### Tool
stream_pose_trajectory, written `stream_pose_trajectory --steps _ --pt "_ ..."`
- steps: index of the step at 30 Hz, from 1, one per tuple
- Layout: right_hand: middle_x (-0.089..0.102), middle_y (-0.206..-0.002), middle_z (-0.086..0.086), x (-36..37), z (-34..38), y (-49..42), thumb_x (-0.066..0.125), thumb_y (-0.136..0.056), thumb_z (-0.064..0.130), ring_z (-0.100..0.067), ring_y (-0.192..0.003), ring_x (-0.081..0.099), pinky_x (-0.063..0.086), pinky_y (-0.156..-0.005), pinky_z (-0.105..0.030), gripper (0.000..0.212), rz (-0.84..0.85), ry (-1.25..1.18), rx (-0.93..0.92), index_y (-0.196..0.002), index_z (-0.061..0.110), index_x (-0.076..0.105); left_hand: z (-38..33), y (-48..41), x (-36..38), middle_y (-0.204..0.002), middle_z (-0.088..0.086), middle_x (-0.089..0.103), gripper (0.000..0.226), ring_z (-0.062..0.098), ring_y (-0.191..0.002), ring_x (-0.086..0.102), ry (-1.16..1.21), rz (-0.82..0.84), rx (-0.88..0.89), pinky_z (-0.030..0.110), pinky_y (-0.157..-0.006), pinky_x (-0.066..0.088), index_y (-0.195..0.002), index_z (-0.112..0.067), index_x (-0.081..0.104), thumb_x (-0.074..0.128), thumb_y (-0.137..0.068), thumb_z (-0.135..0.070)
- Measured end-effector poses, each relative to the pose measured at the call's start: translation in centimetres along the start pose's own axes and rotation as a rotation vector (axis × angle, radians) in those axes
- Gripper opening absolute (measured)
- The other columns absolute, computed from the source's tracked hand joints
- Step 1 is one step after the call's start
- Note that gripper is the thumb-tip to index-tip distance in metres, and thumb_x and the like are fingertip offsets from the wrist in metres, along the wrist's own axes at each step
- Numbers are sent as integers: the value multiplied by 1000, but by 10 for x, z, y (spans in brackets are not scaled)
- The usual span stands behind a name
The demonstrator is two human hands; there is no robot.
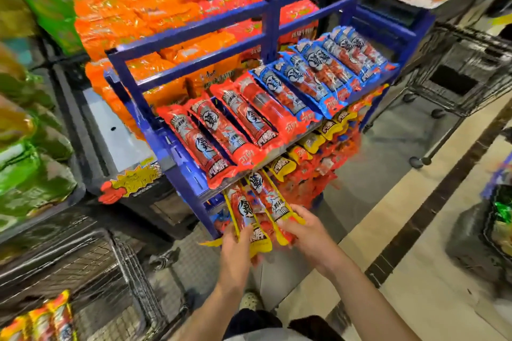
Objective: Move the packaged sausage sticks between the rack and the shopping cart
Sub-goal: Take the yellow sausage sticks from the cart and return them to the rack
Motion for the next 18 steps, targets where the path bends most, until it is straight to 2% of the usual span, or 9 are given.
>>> stream_pose_trajectory --steps 3,6,10,12,13,14,16,18 --pt "58 -92 -20 8 4 -23 64 -88 4 -24 -65 52 40 -44 -26 25 31 -127 40 -112 10 62 -8 -11 2 -63 14 64 14 25 -41 52 23 -52 33 29 -43 40 -109 -12 53 52 -96 -15" --pt "60 -90 -19 14 -1 -42 73 -76 13 -24 -62 52 36 -50 -31 42 49 -169 97 -116 9 62 -15 -20 5 -63 12 64 17 23 -36 50 24 -81 91 26 -36 38 -114 -13 53 53 -97 -12" --pt "71 -92 -19 7 -9 -67 79 -76 15 -26 -66 67 51 -56 -34 55 -35 -166 160 -121 -6 56 -21 -27 10 -59 15 62 23 19 -36 51 77 -154 61 22 -35 37 -118 -20 50 57 -97 -25" --pt "70 -86 -17 7 -8 -76 84 -71 20 -23 -61 64 55 -66 -47 62 -51 -151 191 -120 -7 57 -23 -30 9 -53 7 64 17 15 -37 54 121 -214 54 22 -38 41 -110 -23 50 58 -96 -26" --pt "71 -85 -15 8 -7 -80 89 -64 27 -22 -60 62 54 -73 -53 70 -43 -135 210 -120 -4 58 -26 -32 7 -57 4 67 13 13 -43 59 132 -262 66 23 -43 47 -106 -24 51 59 -96 -25" --pt "71 -86 -13 10 -4 -82 92 -56 34 -22 -59 61 54 -75 -54 79 -34 -113 236 -119 1 59 -27 -36 3 -68 4 72 11 12 -54 65 129 -316 78 26 -52 52 -104 -26 53 60 -95 -25" --pt "72 -96 -14 12 0 -89 94 -49 42 -25 -64 60 53 -70 -44 87 -23 -94 276 -120 8 58 -27 -43 -1 -93 11 73 12 13 -70 69 103 -398 81 30 -65 55 -104 -26 55 62 -94 -24" --pt "69 -100 -16 16 3 -96 93 -55 39 -29 -75 56 47 -73 -44 78 -4 -137 314 -119 8 61 -27 -49 1 -90 9 72 17 10 -61 67 115 -447 58 28 -59 54 -109 -20 55 62 -94 -20"
Point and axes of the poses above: each hand's wrist, its own y-axis away from the middle knuckle, its own x-axis out of the palm, z = x × y, the point moved 6 cm from there along -y, towards the middle knuckle
